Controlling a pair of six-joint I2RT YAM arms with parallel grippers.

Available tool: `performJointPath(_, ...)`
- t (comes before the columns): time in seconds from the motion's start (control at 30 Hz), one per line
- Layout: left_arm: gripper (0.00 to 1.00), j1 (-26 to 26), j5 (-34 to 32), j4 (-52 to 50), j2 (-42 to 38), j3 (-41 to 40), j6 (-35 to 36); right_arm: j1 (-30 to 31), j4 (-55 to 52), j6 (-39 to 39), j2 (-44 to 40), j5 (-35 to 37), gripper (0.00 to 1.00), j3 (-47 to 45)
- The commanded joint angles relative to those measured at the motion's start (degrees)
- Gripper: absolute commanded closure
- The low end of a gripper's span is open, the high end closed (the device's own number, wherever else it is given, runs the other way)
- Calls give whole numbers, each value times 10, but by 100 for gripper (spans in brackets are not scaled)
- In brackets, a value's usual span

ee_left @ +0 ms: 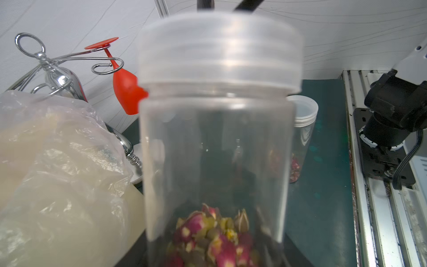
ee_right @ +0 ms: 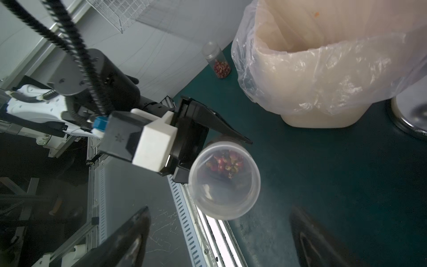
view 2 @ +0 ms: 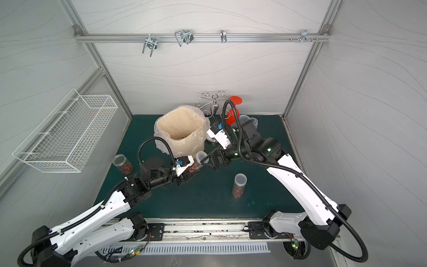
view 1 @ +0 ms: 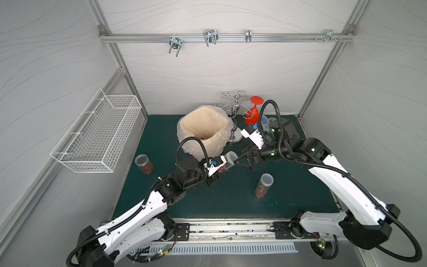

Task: Empty the moldy dried flower tea in the jars
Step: Unscrew the lid from the jar.

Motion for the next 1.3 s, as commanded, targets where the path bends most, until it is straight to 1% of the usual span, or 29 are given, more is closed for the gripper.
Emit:
performJointPath(0.0, 78, -2, -11, 32, -9, 1, 14, -2, -16, 39, 7, 3, 7, 9)
performJointPath(0.07, 78, -1, -10, 31, -8, 2, 13, -2, -10, 46, 14, 0, 8, 9)
performJointPath(0.3, 78, -1, -9, 33, 1, 3, 11, 5, -5, 46, 45, -11, 16, 29)
performJointPath(0.57, 78, -1, -9, 30, -1, 2, 10, 21, -9, 37, 62, 1, 29, 42)
performJointPath(0.73, 78, -1, -9, 28, 1, 1, 12, 30, -15, 23, 69, 4, 45, 49)
performJointPath(0.83, 78, -2, -8, 27, 0, 1, 11, 38, -13, -1, 68, 6, 56, 50)
performJointPath(0.93, 78, -2, -7, 26, 0, 0, 11, 40, -14, -60, 67, -7, 64, 50)
performJointPath(1.0, 78, -1, -3, 26, 1, 0, 10, 40, -22, -134, 69, -6, 69, 53)
performJointPath(1.03, 78, -1, 1, 26, 1, 0, 10, 40, -28, -180, 69, -7, 70, 54)
performJointPath(1.1, 78, -1, 10, 27, 1, -1, 10, 41, -47, -298, 68, -12, 76, 54)
performJointPath(1.13, 78, -1, 14, 27, 2, -2, 9, 41, -59, -354, 67, -19, 80, 51)
performJointPath(1.2, 78, -2, 25, 27, 2, -2, 10, 41, -72, -466, 64, -13, 79, 39)
performJointPath(1.27, 78, -1, 35, 28, 3, -4, 12, 41, -60, -547, 57, 8, 83, 21)
